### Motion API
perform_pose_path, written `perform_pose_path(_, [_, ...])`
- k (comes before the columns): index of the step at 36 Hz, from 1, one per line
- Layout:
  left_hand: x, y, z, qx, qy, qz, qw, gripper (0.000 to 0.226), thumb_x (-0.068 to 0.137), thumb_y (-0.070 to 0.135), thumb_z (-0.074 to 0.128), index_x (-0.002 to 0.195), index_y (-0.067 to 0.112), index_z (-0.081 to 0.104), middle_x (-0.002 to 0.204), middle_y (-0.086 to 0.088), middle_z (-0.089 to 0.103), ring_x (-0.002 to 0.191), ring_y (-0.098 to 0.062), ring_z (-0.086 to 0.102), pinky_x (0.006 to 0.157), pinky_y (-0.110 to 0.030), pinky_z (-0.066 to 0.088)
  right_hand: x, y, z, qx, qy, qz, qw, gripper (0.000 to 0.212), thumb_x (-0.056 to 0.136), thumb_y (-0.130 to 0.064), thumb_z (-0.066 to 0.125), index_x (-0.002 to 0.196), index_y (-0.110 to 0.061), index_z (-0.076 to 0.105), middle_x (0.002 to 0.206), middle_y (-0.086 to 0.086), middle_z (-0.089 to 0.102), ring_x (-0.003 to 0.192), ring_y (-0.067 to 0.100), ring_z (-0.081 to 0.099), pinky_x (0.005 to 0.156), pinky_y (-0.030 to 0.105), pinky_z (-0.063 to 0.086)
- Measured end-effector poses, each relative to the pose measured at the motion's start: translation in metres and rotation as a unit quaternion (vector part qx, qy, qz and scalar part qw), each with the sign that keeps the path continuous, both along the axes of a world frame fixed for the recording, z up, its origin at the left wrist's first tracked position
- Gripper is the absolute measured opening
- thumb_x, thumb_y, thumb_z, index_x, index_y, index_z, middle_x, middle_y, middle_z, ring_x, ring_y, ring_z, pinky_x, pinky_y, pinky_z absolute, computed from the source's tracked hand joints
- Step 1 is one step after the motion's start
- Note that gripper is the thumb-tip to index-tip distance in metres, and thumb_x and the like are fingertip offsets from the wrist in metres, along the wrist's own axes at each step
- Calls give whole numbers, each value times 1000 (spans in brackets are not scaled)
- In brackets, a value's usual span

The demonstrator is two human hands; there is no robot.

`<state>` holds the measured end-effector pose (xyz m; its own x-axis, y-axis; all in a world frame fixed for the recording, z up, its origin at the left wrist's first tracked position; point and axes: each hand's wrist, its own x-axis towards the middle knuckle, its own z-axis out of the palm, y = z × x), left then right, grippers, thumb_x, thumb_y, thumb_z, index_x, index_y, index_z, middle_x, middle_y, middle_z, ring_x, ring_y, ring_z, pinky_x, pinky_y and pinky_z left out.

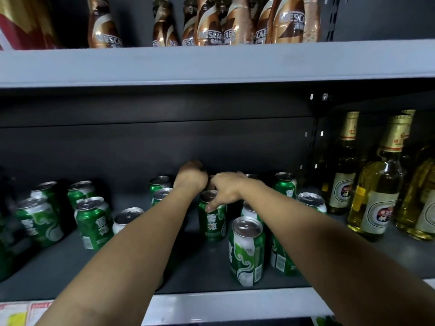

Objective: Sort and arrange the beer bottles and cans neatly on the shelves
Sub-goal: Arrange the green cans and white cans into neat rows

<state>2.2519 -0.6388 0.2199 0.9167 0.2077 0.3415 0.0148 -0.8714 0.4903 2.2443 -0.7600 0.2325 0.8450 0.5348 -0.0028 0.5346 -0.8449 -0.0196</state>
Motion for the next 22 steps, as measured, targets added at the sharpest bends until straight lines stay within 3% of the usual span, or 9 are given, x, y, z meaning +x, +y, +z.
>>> perform_pose_path(5, [-19, -13, 4, -67, -57, 26, 996, 25, 93, 13, 50, 113, 13, 64, 120, -15, 62, 108, -36, 59, 82, -36, 49, -11, -10, 9, -12, 43, -22, 999, 68, 80, -55, 69, 133, -16, 52, 134, 0, 54, 124, 24, 50, 103, 43, 31])
perform_pose_path(8, [-29, -27, 6, -56, -82, 24, 995, 23, 92, 16, 51, 109, 18, 66, 118, -13, 63, 106, -35, 61, 77, -32, 45, -14, -24, 23, 58, 114, -46, 991, 53, 85, -32, 70, 131, -11, 53, 134, 6, 56, 117, 24, 55, 101, 35, 44])
perform_pose_path(10, [-34, -36, 7, -50, -90, 5, 995, 22, 92, 18, 51, 107, 20, 66, 117, -11, 65, 105, -34, 61, 76, -31, 44, -17, -40, 31, 55, 140, -71, 986, 45, 88, -15, 63, 131, -7, 55, 135, 11, 54, 123, 28, 52, 105, 40, 42])
perform_pose_path(13, [-39, -51, 8, -41, -81, -20, 996, 22, 93, 22, 49, 106, 22, 67, 114, -10, 66, 105, -32, 61, 74, -29, 41, -23, -68, 35, 25, 245, -90, 965, 56, 90, -6, 56, 143, -21, 43, 147, 4, 44, 134, 26, 42, 110, 43, 31])
perform_pose_path(15, [-41, -59, 6, -46, -71, -33, 996, 22, 94, 23, 48, 105, 22, 67, 112, -10, 67, 103, -32, 61, 72, -28, 39, -26, -79, 30, 13, 299, -80, 951, 66, 91, -2, 55, 149, -27, 35, 151, 0, 37, 137, 24, 36, 108, 40, 32])
perform_pose_path(18, [-44, -69, -1, -53, -56, -57, 995, 23, 96, 25, 46, 106, 21, 66, 113, -9, 66, 105, -31, 60, 72, -28, 38, -27, -82, 16, 11, 275, -67, 959, 75, 86, 6, 60, 150, -24, 32, 154, 2, 30, 139, 26, 33, 108, 43, 40])
perform_pose_path(22, [-50, -75, -8, -59, -49, -76, 994, 21, 96, 21, 45, 100, 21, 66, 112, -4, 66, 105, -28, 59, 74, -29, 40, -31, -80, 8, 19, 174, -73, 982, 65, 84, -5, 70, 142, -18, 45, 143, 8, 45, 127, 28, 47, 102, 45, 46])
